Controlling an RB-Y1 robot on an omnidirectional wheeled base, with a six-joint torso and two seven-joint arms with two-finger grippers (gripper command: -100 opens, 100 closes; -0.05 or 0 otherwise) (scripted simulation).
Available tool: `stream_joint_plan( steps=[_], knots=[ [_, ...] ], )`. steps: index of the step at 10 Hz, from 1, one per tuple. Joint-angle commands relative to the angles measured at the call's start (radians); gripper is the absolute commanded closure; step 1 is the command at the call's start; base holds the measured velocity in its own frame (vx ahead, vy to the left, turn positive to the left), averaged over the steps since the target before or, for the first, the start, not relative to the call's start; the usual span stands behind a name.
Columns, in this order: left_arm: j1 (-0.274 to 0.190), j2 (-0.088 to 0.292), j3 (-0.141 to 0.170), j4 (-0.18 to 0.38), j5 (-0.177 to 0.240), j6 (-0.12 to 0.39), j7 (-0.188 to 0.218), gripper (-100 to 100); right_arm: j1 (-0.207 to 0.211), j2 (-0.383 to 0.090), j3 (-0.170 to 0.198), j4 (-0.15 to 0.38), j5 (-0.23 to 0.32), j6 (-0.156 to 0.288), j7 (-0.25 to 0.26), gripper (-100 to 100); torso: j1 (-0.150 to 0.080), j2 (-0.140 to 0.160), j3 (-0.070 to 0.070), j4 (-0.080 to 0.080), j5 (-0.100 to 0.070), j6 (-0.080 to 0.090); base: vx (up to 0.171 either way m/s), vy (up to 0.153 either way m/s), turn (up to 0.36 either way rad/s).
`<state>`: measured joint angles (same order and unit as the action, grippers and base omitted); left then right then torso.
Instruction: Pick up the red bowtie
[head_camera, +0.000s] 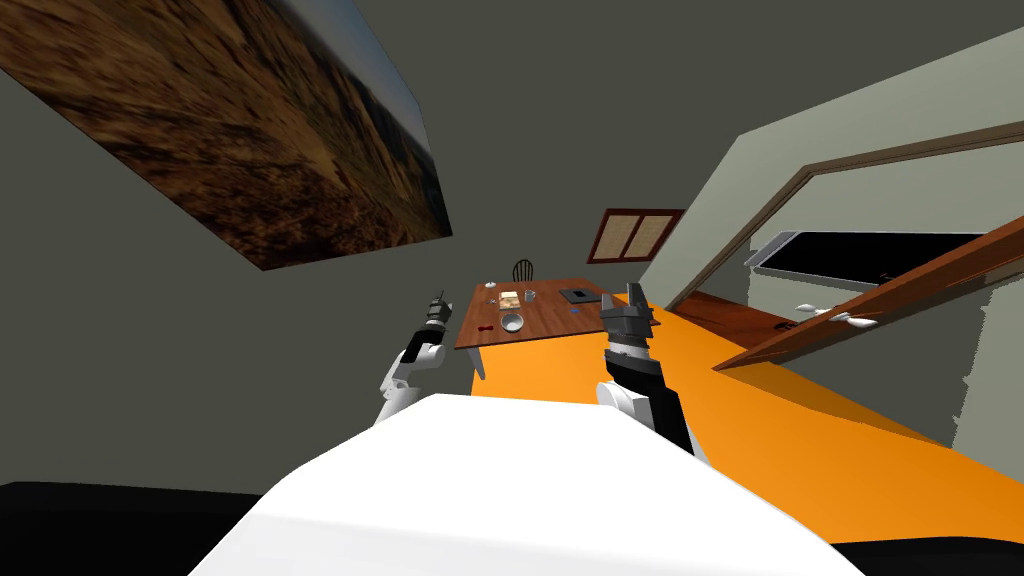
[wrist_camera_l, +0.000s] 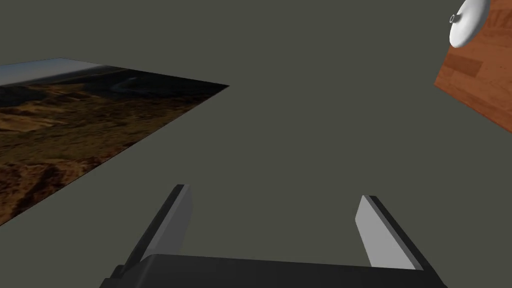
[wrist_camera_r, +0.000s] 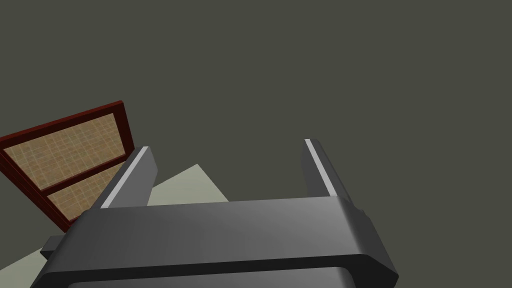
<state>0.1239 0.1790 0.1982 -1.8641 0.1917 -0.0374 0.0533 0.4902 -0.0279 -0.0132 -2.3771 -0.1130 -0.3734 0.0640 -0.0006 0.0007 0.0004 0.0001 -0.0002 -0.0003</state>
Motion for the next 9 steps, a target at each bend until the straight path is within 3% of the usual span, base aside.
stream_joint_plan(
  steps=[1,2,3,4,7,9],
  knots=[
    [-0.042,0.007,0.013,0.050,0.004,0.050,-0.008,-100,0.000,0.000,0.000,0.000,0.000,0.000,0.000,0,0.000,0.000,0.000,0.000,0.000,0.000,-0.016,-0.016,-0.078],
    [-0.042,0.007,0.013,0.057,0.004,0.072,-0.008,-100,0.000,0.000,0.000,0.000,0.000,0.000,0.000,0,0.000,0.000,0.000,0.000,0.000,0.000,-0.011,-0.013,-0.047],
    [-0.075,0.016,0.026,0.102,0.008,0.103,-0.013,-100,0.000,0.000,0.000,0.000,0.000,0.000,0.000,0,0.000,0.000,0.000,0.000,0.000,0.000,-0.010,-0.018,-0.108],
    [-0.075,0.016,0.026,0.103,0.008,0.130,-0.013,-100,0.000,0.000,0.000,0.000,0.000,0.000,0.000,0,0.000,0.000,0.000,0.000,0.000,0.000,-0.006,-0.013,-0.040],
    [-0.140,0.036,0.051,0.194,0.014,0.218,-0.021,-100,0.000,0.000,0.000,0.000,0.000,0.000,0.000,0,0.000,-0.001,0.000,0.000,0.000,0.000,-0.003,-0.016,-0.075],
    [-0.140,0.036,0.051,0.202,0.014,0.257,-0.021,-100,0.000,0.000,0.000,0.000,0.000,0.000,0.000,0,0.000,-0.001,0.000,0.000,0.000,0.000,0.000,-0.010,-0.028]
  ],
)
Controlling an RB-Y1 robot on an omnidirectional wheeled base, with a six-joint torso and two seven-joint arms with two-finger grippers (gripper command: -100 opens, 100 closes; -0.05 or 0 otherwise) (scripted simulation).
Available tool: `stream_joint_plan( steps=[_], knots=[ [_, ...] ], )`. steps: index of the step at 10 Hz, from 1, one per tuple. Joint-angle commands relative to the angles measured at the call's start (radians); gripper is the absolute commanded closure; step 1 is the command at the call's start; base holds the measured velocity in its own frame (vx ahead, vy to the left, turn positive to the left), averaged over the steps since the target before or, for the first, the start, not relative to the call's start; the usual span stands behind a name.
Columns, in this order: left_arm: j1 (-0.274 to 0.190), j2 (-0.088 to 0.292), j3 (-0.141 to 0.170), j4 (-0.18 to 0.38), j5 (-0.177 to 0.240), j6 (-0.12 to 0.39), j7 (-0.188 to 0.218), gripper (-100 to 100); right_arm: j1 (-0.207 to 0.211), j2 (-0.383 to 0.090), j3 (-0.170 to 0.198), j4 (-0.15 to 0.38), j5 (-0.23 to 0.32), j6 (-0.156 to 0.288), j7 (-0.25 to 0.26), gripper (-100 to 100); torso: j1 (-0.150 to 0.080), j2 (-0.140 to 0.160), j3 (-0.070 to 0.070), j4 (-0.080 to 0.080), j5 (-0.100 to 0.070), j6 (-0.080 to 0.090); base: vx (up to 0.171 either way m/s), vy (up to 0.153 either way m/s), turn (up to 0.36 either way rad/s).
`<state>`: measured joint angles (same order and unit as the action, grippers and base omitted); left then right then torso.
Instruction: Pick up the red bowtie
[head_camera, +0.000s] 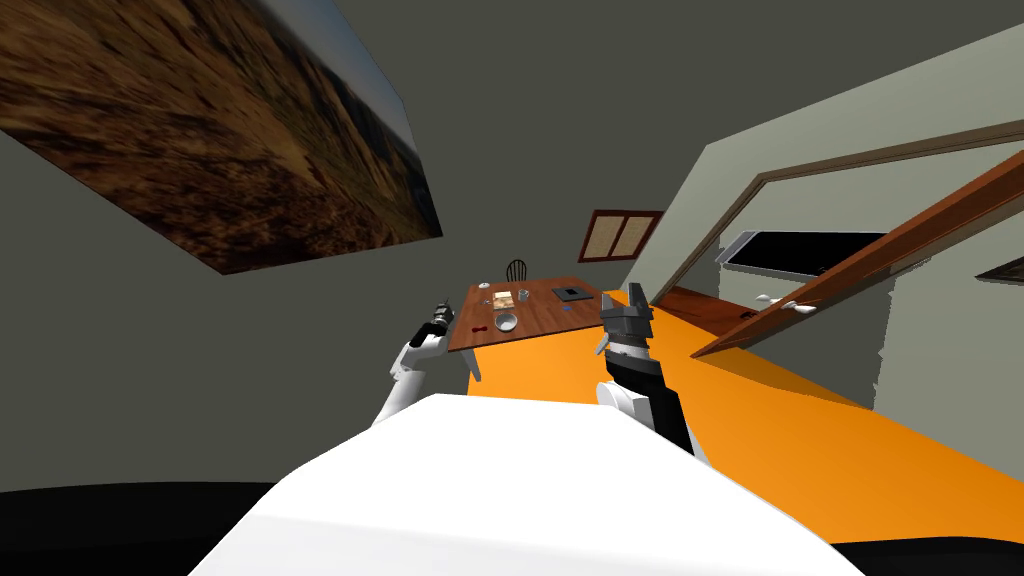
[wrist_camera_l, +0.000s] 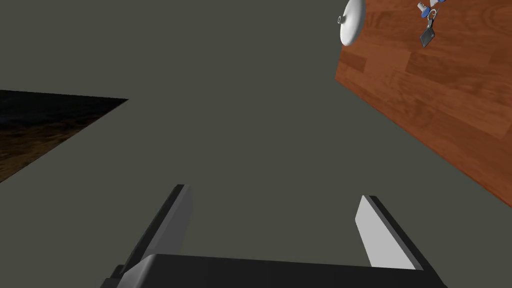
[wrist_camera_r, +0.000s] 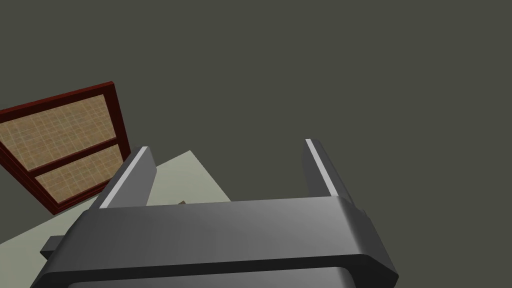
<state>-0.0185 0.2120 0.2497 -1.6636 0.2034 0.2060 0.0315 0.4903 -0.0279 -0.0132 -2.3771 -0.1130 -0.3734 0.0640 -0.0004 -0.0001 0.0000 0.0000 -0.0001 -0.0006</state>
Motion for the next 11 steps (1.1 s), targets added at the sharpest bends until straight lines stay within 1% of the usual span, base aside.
stream_joint_plan(
  steps=[1,2,3,4,5,6,7,8,9,10,11],
  knots=[
    [-0.029,0.014,0.013,0.050,0.004,0.050,-0.003,-100,0.000,0.000,0.000,0.000,0.000,0.000,0.000,0,0.000,0.000,0.000,0.000,0.000,0.000,0.001,-0.016,-0.131],
    [-0.029,0.014,0.013,0.054,0.004,0.076,-0.003,-100,0.000,0.000,0.000,0.000,0.000,0.000,0.000,0,0.000,0.000,0.000,0.000,0.000,0.001,0.003,-0.011,-0.058],
    [-0.060,0.026,0.026,0.101,0.006,0.106,-0.006,-100,0.000,0.000,0.000,0.000,0.000,0.000,0.000,0,0.000,0.000,0.000,0.000,0.000,0.000,0.008,-0.017,-0.088],
    [-0.060,0.026,0.026,0.107,0.006,0.144,-0.006,-100,0.000,0.000,0.000,0.000,0.000,0.000,0.000,0,0.000,-0.001,0.000,0.000,0.000,0.000,0.009,-0.016,-0.064],
    [-0.089,0.038,0.040,0.139,0.007,0.174,-0.008,-100,0.000,0.000,0.000,0.000,0.000,0.000,0.000,0,0.000,-0.001,0.000,0.000,0.000,0.000,0.015,-0.019,-0.137],
    [-0.089,0.038,0.040,0.162,0.007,0.203,-0.008,-100,0.000,0.000,0.000,0.000,0.000,0.000,0.000,0,-0.001,-0.001,-0.001,0.000,0.000,0.001,0.013,-0.012,-0.059],
    [-0.089,0.038,0.040,0.162,0.007,0.213,-0.008,-100,0.000,0.000,0.000,0.000,0.000,0.000,0.000,0,0.000,-0.001,-0.001,0.000,0.000,0.000,0.005,-0.006,0.018],
    [-0.118,0.050,0.053,0.213,0.007,0.250,-0.009,-100,0.000,0.000,0.000,0.000,0.000,0.000,0.000,0,0.000,-0.001,0.000,0.000,0.000,0.000,0.012,-0.017,-0.101],
    [-0.118,0.050,0.053,0.218,0.007,0.280,-0.009,-100,0.000,0.000,0.000,0.000,0.000,0.000,0.000,0,0.000,-0.001,0.000,0.000,0.000,0.000,0.016,-0.011,-0.085],
    [-0.146,0.062,0.066,0.261,0.007,0.311,-0.010,-100,0.000,0.000,0.000,0.000,0.000,0.000,0.000,0,0.000,-0.001,-0.001,0.000,0.000,0.000,0.024,-0.014,-0.146],
    [-0.146,0.062,0.066,0.274,0.007,0.334,-0.010,-100,0.000,0.000,0.000,0.000,0.000,0.000,0.000,0,0.000,-0.001,-0.001,0.000,0.000,0.000,0.027,-0.011,-0.061]
  ],
)
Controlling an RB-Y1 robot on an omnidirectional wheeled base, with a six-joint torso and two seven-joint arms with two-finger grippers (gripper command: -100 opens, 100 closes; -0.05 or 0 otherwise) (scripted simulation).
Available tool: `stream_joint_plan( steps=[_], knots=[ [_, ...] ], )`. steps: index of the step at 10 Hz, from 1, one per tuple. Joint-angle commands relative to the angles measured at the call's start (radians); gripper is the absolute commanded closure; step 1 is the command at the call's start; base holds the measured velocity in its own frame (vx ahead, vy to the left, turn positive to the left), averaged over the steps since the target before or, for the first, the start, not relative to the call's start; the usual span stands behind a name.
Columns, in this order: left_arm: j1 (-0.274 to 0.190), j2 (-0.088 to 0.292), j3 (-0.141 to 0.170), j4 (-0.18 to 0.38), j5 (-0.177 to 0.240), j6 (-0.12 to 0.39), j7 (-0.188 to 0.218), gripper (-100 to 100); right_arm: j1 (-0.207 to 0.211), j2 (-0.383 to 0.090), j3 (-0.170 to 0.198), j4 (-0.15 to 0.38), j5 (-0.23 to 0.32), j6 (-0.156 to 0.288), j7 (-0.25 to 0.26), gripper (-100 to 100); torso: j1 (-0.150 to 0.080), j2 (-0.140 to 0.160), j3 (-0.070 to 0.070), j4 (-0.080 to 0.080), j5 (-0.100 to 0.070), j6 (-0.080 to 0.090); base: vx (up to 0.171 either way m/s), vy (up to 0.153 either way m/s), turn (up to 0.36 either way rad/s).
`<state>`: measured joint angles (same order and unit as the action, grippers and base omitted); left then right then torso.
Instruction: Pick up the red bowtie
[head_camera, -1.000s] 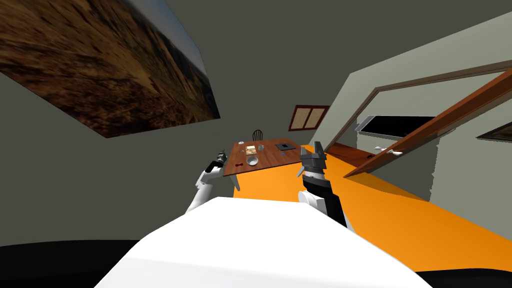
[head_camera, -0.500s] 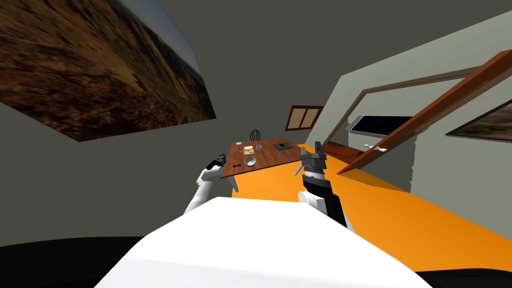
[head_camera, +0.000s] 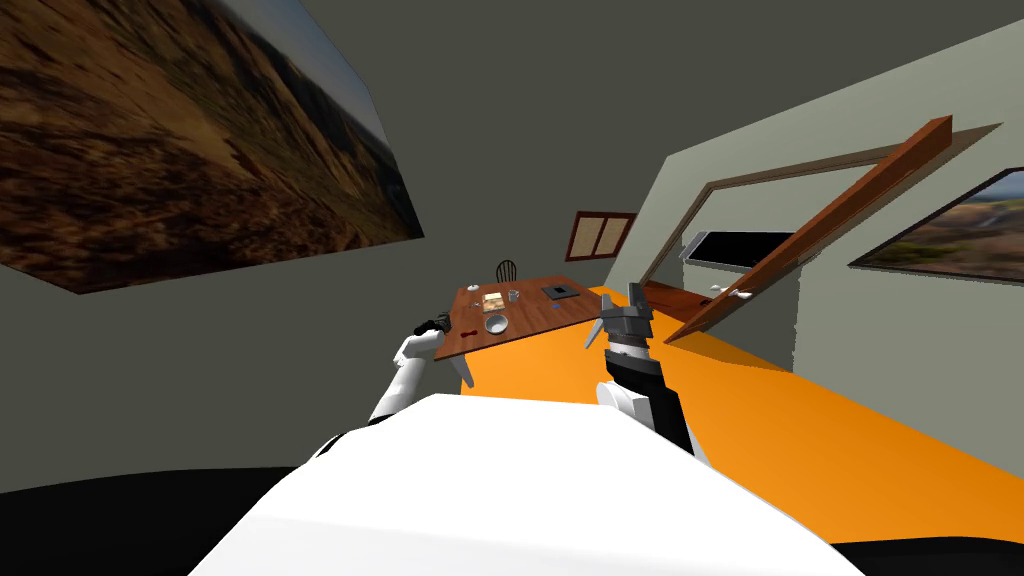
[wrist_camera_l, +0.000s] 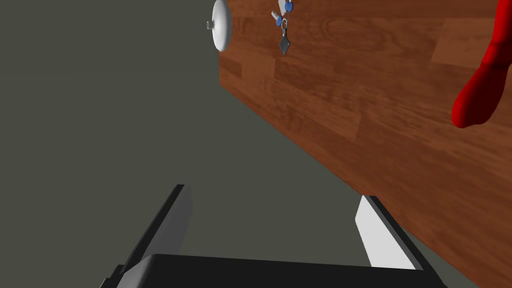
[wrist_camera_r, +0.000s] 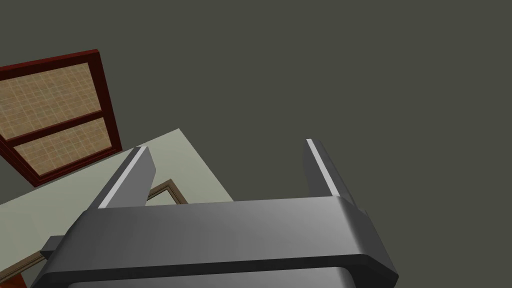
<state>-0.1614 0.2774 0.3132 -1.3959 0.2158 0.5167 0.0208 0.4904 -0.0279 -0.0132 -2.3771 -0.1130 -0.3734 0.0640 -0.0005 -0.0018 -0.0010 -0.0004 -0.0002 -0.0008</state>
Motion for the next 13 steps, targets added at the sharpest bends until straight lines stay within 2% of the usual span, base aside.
stream_joint_plan(
  steps=[1,2,3,4,5,6,7,8,9,10,11,12,13],
  knots=[
    [-0.003,-0.003,0.003,0.006,-0.005,0.036,0.001,-100,0.000,0.000,0.000,0.000,0.000,0.000,0.000,0,0.000,0.000,0.000,0.000,0.000,0.000,0.014,-0.004,0.018],
    [-0.030,0.009,0.016,0.061,-0.005,0.071,0.001,-100,0.000,0.000,0.000,0.000,0.000,0.000,0.000,0,0.000,0.001,0.000,0.000,0.000,0.000,0.024,-0.012,-0.118],
    [-0.030,0.009,0.016,0.062,-0.005,0.102,0.001,-100,0.000,0.000,0.000,0.000,0.000,0.000,0.000,0,0.000,0.000,0.000,0.000,0.000,0.000,0.026,-0.006,-0.084],
    [-0.055,0.020,0.029,0.093,-0.006,0.139,0.001,-100,0.000,0.000,0.000,0.000,0.000,0.000,0.000,0,0.000,0.000,0.000,0.000,0.000,0.000,0.037,-0.009,-0.127],
    [-0.055,0.020,0.029,0.118,-0.006,0.168,0.001,-100,0.000,0.000,0.000,0.000,0.000,0.000,0.000,0,0.000,-0.001,0.000,0.000,0.000,0.000,0.034,-0.009,-0.071],
    [-0.055,0.020,0.029,0.118,-0.006,0.168,0.001,-100,0.000,0.000,0.000,0.000,0.000,0.000,0.000,0,0.000,0.000,0.000,0.000,0.000,0.000,0.013,-0.005,0.005],
    [-0.079,0.032,0.041,0.144,-0.008,0.220,0.001,-100,0.000,0.000,0.000,0.000,0.000,0.000,0.000,0,0.000,0.001,0.000,0.000,0.000,0.000,0.020,-0.008,-0.121],
    [-0.079,0.032,0.041,0.166,-0.008,0.232,0.001,-100,0.000,0.000,0.000,0.000,0.000,0.000,0.000,0,0.000,0.000,0.000,0.000,0.000,0.000,0.027,-0.005,-0.086],
    [-0.102,0.045,0.053,0.215,-0.009,0.263,0.002,-100,0.000,0.000,0.000,0.000,0.000,0.000,0.000,0,0.000,0.000,0.000,0.000,0.000,0.000,0.040,-0.011,-0.142],
    [-0.102,0.045,0.053,0.227,-0.009,0.291,0.002,-100,0.000,0.000,0.000,0.000,0.000,0.000,0.000,0,0.000,-0.001,0.000,0.000,0.000,0.000,0.038,-0.005,-0.061],
    [-0.124,0.058,0.065,0.272,-0.011,0.319,0.004,-100,0.000,0.000,0.000,0.000,0.000,0.000,0.000,0,0.000,-0.001,0.000,0.000,0.000,0.000,0.049,-0.009,-0.117],
    [-0.124,0.058,0.065,0.278,-0.011,0.356,0.004,-100,0.000,0.000,0.000,0.000,0.000,0.000,0.000,0,0.000,-0.001,-0.001,0.000,0.000,0.000,0.043,-0.003,-0.070],
    [-0.144,0.072,0.076,0.309,-0.013,0.389,0.005,-100,0.000,0.000,0.000,0.000,0.000,0.000,0.000,0,0.000,-0.001,-0.001,0.000,0.000,0.000,0.054,-0.001,-0.126]
  ],
)
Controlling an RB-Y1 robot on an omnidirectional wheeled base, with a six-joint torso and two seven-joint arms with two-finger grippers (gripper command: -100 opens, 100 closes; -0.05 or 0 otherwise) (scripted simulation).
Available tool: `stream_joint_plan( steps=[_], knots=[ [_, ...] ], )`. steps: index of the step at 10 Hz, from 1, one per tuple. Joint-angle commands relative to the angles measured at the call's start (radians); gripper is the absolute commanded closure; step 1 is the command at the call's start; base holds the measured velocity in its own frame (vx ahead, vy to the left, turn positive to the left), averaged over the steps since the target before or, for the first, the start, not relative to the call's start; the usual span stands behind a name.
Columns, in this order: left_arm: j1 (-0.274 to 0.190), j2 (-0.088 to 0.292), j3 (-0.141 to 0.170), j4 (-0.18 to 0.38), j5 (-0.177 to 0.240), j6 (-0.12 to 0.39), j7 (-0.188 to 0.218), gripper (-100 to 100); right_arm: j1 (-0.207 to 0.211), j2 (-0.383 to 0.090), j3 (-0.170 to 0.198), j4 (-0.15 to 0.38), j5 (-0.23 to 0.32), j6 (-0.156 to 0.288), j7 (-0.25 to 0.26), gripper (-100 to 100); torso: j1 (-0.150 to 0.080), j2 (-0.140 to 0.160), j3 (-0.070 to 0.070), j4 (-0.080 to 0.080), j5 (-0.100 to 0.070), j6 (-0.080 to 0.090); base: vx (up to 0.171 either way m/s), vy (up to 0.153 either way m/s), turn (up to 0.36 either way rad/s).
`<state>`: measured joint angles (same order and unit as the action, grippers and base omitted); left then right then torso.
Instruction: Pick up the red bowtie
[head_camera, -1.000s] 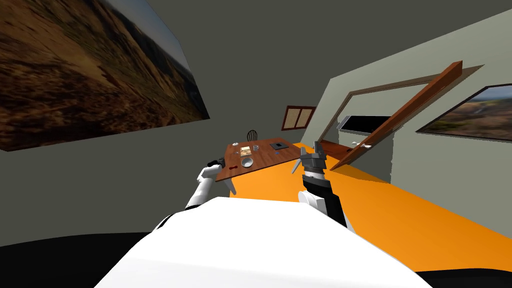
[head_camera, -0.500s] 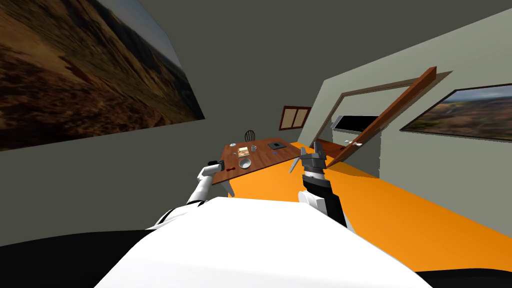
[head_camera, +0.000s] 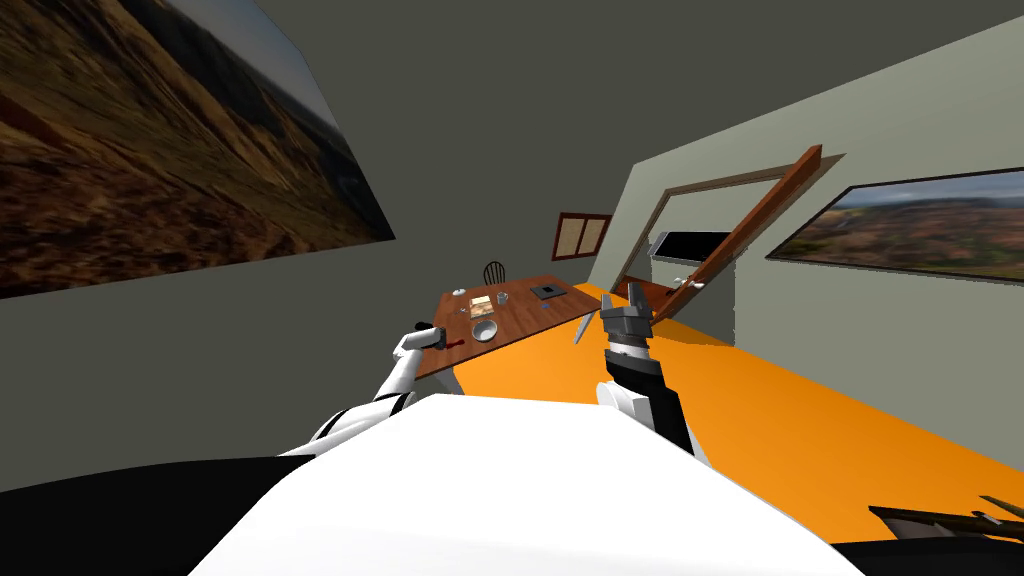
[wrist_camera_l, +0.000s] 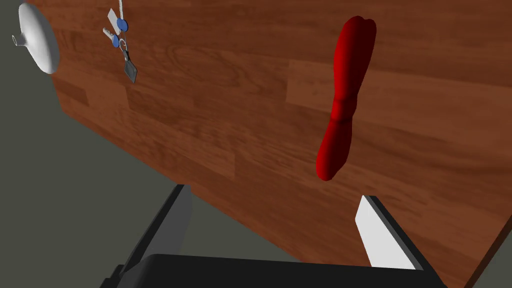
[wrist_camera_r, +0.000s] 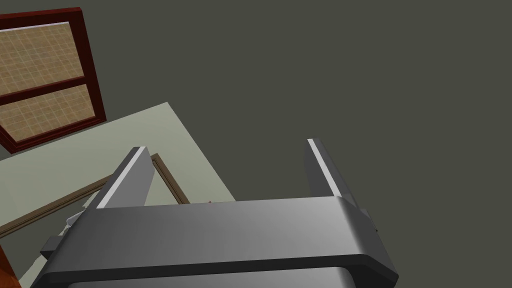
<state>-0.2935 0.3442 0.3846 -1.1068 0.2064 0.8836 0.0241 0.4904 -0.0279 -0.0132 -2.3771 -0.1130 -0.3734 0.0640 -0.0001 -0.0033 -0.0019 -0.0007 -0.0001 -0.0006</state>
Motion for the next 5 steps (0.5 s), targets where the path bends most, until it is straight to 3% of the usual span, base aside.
stream_joint_plan(
  steps=[1,5],
  knots=[
    [-0.012,0.005,0.005,0.042,-0.004,0.047,0.002,-100,0.000,0.000,0.000,0.000,0.000,0.000,0.000,0,0.000,0.000,0.000,0.000,0.000,0.000,0.045,0.001,-0.083],
    [-0.048,0.033,0.026,0.138,-0.008,0.156,0.006,-100,0.000,0.000,0.000,0.000,0.000,0.000,0.000,0,0.000,0.000,0.000,0.000,0.000,0.000,0.045,0.000,-0.087]
  ],
)
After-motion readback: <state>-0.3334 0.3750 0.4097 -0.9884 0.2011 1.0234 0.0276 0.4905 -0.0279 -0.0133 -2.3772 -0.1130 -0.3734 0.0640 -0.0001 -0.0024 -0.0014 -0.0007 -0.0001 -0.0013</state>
